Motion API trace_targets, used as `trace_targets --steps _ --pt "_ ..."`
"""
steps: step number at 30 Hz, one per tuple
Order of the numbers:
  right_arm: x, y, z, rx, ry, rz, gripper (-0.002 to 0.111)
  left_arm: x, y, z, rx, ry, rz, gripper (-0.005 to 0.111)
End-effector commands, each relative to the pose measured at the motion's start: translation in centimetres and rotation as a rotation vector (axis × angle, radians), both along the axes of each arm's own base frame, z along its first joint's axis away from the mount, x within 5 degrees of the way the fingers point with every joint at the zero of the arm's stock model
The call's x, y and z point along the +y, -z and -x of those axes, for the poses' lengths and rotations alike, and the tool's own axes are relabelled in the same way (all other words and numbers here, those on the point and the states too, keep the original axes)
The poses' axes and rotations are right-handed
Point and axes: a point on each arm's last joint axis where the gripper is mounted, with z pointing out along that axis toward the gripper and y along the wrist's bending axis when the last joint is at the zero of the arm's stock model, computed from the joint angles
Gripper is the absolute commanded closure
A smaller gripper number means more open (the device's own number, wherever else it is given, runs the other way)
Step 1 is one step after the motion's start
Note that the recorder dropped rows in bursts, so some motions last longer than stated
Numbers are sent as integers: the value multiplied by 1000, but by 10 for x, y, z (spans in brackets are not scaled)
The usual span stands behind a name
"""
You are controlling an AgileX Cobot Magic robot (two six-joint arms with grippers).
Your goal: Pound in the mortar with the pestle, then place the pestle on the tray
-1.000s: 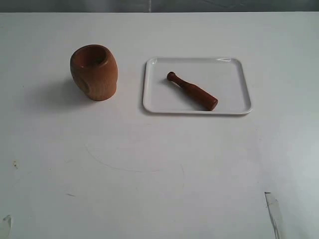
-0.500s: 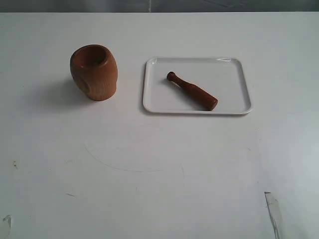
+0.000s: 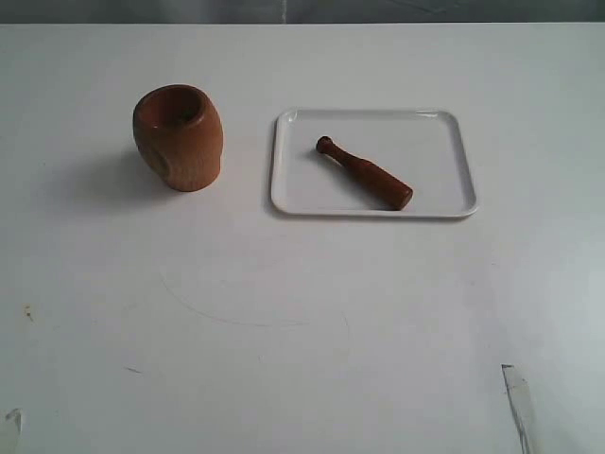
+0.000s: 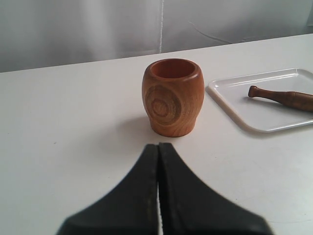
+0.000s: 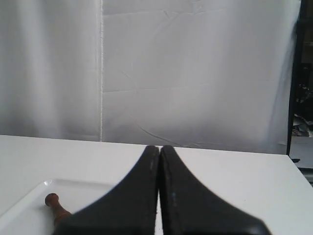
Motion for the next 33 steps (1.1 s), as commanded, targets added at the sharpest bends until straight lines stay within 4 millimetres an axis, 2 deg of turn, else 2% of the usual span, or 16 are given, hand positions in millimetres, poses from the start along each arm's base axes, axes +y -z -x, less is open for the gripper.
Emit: trace_targets --steps 1,33 --pt "-1 5 0 40 15 12 108 -1 0 0 -4 6 15 107" --pt "-1 6 0 48 15 11 108 -1 0 0 -4 6 15 107"
